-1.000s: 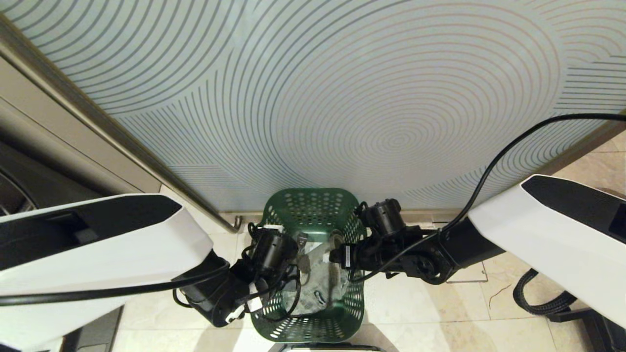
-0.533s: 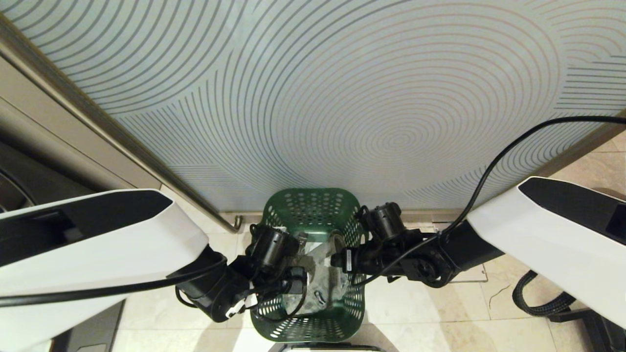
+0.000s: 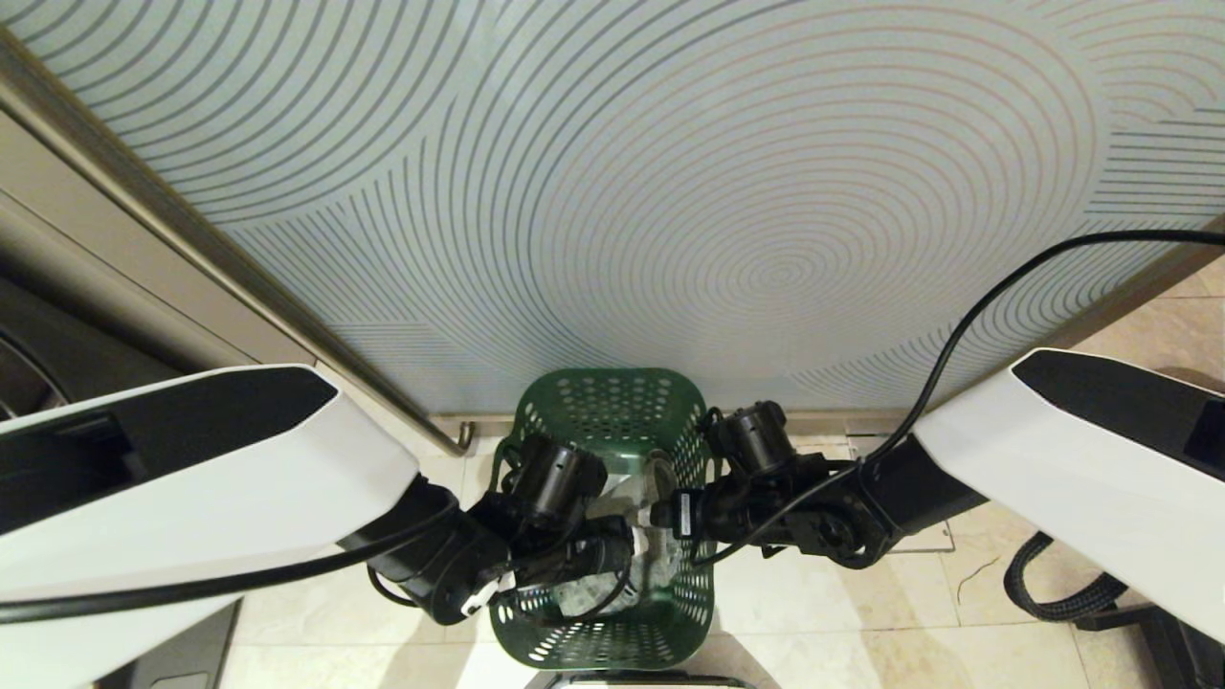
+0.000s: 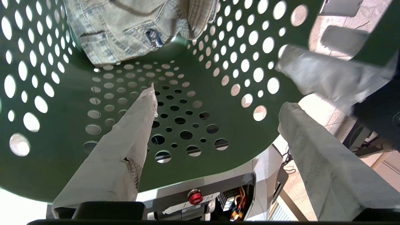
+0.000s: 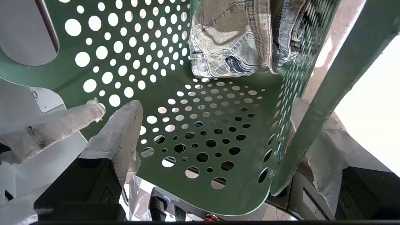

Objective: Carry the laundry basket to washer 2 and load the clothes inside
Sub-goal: Pick up the clothes basket and put it beside the washing machine

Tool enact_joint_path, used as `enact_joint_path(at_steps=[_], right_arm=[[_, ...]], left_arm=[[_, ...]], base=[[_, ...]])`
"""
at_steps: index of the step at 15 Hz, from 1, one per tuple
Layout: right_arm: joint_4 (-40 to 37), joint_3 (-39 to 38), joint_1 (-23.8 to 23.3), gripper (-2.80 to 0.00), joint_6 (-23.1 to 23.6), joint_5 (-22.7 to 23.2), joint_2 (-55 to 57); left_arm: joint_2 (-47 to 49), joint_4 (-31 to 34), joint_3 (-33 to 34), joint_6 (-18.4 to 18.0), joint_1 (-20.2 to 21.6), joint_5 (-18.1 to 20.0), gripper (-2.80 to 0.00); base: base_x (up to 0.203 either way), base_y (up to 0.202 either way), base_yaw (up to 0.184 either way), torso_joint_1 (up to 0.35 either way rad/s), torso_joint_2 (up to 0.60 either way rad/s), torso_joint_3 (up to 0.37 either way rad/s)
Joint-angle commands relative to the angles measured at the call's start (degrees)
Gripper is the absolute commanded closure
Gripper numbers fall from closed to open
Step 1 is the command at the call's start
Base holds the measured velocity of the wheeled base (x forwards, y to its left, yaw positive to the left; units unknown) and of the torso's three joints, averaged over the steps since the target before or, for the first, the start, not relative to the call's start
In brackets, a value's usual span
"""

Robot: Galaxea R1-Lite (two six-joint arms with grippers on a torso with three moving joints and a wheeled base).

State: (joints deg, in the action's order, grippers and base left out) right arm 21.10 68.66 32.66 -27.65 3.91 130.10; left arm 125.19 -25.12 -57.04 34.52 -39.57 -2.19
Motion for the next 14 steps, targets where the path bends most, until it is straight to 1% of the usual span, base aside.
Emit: enact_joint_path(at_steps=[1,2,3,4,5,7,8,10,12,14], right_arm=[[0.12,-0.01,0.04,-2.8,-0.12,0.04,-0.2],[0.08,-0.01,0.04,-2.8,-0.12,0.04,-0.29],[0.08,-0.01,0.04,-2.8,-0.12,-0.06,-0.37],[-0.01,-0.05,-0.05,-2.8,-0.12,-0.31,-0.25],[-0.01,-0.19,-0.05,-2.8,-0.12,-0.31,-0.11],[-0.01,-0.19,0.04,-2.8,-0.12,-0.31,-0.02],[-0.01,-0.19,0.04,-2.8,-0.04,-0.31,0.05],[-0.04,-0.39,0.01,-2.8,-0.04,-0.31,0.07],[-0.01,-0.98,-0.05,-2.8,-0.04,-0.4,-0.11],[-0.1,-1.07,-0.05,-2.8,0.05,-0.57,-0.11]], left_arm=[[-0.12,0.22,-1.04,0.02,-0.27,-0.28,-2.8],[-0.76,1.97,-1.3,-0.15,-0.44,-1.73,-2.8],[-1.18,3.91,-1.62,-0.7,-0.53,-4.94,-2.8],[-2.1,5.4,-1.73,-2.28,-0.58,-9.83,-2.8],[-3.56,5.96,-1.66,-4.2,-0.59,-13.07,-2.8],[-6.37,6.44,-1.99,-8.09,-0.6,-16.22,-2.8],[-6.75,6.67,-3.07,-9.48,-0.6,-17.76,-2.8],[-6.37,8.16,-6.11,-10.87,-0.55,-20.31,-2.8],[-6.16,11.63,-10.74,-11.91,-0.45,-21.8,-2.8],[-6.06,18.93,-15.98,-12.01,-0.36,-23.56,-2.8]], base=[[0.0,0.0,0.0,0.0,0.0,0.0],[0.0,0.0,0.0,0.0,0.0,0.0],[0.0,0.0,0.0,0.0,0.0,0.0],[0.0,0.0,0.0,0.0,0.0,0.0],[0.0,0.0,0.0,0.0,0.0,0.0],[0.0,0.0,0.0,0.0,0.0,0.0],[0.0,0.0,0.0,0.0,0.0,0.0],[0.0,0.0,0.0,0.0,0.0,0.0],[0.0,0.0,0.0,0.0,0.0,0.0],[0.0,0.0,0.0,0.0,0.0,0.0]])
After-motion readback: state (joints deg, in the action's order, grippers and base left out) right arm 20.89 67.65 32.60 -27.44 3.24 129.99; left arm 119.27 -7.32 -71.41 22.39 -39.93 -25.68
